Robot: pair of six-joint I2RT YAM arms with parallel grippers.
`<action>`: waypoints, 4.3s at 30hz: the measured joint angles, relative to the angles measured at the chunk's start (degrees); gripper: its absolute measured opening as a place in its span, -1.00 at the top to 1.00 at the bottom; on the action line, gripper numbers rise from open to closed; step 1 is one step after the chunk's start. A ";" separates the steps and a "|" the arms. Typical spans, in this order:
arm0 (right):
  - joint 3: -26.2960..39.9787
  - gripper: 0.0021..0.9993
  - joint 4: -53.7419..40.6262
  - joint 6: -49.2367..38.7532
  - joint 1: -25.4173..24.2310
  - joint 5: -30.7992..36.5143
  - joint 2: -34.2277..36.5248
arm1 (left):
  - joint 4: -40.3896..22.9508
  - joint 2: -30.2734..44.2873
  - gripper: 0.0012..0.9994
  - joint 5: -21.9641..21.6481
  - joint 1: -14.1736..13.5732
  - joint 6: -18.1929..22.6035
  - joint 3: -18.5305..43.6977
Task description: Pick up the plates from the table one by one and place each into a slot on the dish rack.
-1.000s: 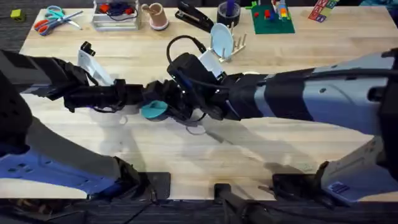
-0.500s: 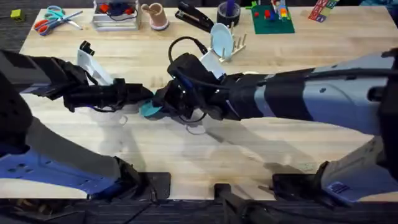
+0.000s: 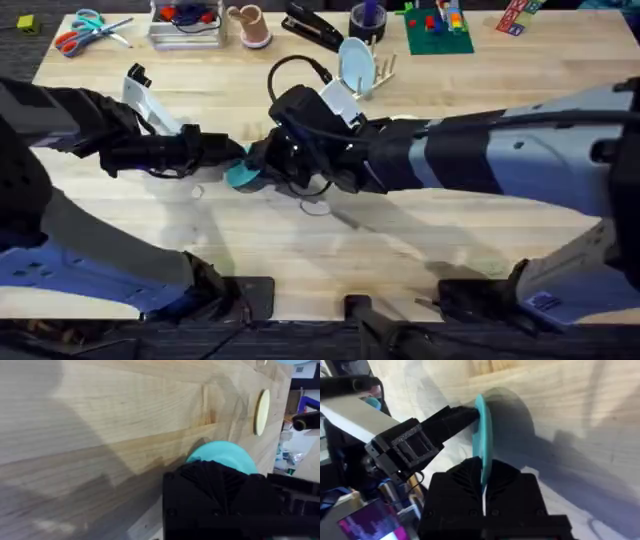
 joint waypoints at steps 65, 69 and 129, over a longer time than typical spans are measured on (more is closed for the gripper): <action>29.11 0.94 -72.17 -95.41 -21.38 16.88 -30.60 | -28.92 -44.04 -0.99 -50.32 -46.66 -19.82 22.48; 31.35 0.95 -72.52 -96.35 -21.90 17.91 -29.55 | -28.74 -44.04 -0.99 -50.34 -46.66 -19.84 22.48; 57.37 0.95 -73.77 -100.56 -35.92 10.08 2.19 | -28.74 -44.04 -0.99 -50.34 -46.66 -19.86 22.48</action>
